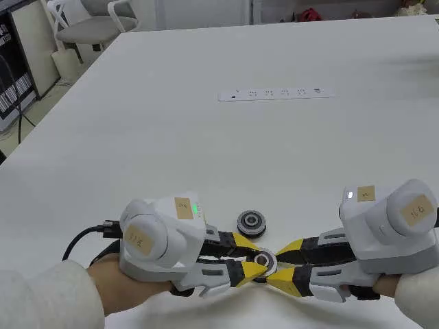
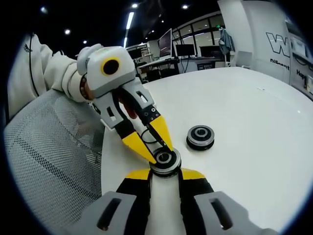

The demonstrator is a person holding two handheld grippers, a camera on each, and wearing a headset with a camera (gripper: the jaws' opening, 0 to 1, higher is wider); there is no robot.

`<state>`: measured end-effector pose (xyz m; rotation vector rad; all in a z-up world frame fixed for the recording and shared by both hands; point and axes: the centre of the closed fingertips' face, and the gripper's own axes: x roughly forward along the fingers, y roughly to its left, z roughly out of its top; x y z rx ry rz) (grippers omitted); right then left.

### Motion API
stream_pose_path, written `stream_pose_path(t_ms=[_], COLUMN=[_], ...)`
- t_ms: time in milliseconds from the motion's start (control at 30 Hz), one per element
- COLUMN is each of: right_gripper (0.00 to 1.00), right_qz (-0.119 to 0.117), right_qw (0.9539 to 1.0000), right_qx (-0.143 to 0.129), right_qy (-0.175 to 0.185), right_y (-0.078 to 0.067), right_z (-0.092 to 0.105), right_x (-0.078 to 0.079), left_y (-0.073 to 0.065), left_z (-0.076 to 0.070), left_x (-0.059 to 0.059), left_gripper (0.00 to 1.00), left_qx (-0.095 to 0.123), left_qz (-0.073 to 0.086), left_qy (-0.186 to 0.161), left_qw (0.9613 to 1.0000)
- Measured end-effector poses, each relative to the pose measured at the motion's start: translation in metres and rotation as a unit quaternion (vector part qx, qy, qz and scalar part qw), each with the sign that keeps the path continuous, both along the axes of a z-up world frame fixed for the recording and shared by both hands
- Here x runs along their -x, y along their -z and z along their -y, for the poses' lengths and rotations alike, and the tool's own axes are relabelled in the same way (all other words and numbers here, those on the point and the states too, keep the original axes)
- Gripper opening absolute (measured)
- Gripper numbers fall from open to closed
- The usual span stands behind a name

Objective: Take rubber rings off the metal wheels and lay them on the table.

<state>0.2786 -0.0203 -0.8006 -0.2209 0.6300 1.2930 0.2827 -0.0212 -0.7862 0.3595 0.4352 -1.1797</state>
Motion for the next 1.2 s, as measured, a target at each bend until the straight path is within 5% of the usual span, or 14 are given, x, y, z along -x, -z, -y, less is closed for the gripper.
stream_pose_path(t_ms=[633, 1000, 1033, 1200], right_gripper=[0.11, 0.08, 0.02, 0.01], right_qz=[0.023, 0.017, 0.034, 0.022], right_qw=[0.9994, 0.9996, 0.999, 0.9995], right_qx=[0.02, 0.017, 0.029, 0.023], right_qy=[-0.016, -0.014, -0.002, -0.008], right_y=[0.0028, 0.0031, 0.0049, 0.0048], right_z=[0.0033, 0.0043, 0.008, 0.0059], right_x=[0.0008, 0.0003, -0.0068, -0.0023], left_y=[0.0013, 0.0018, 0.0017, 0.0018], left_z=[-0.0011, -0.002, -0.0019, -0.0015], left_x=[-0.0018, -0.0018, -0.0012, -0.0007], left_gripper=[0.13, 0.13, 0.13, 0.13], left_qx=[0.0, 0.003, 0.004, 0.004], left_qz=[-0.007, -0.013, -0.015, -0.015], left_qy=[-0.005, -0.009, -0.008, -0.008], left_qw=[1.0, 0.9999, 0.9999, 0.9998])
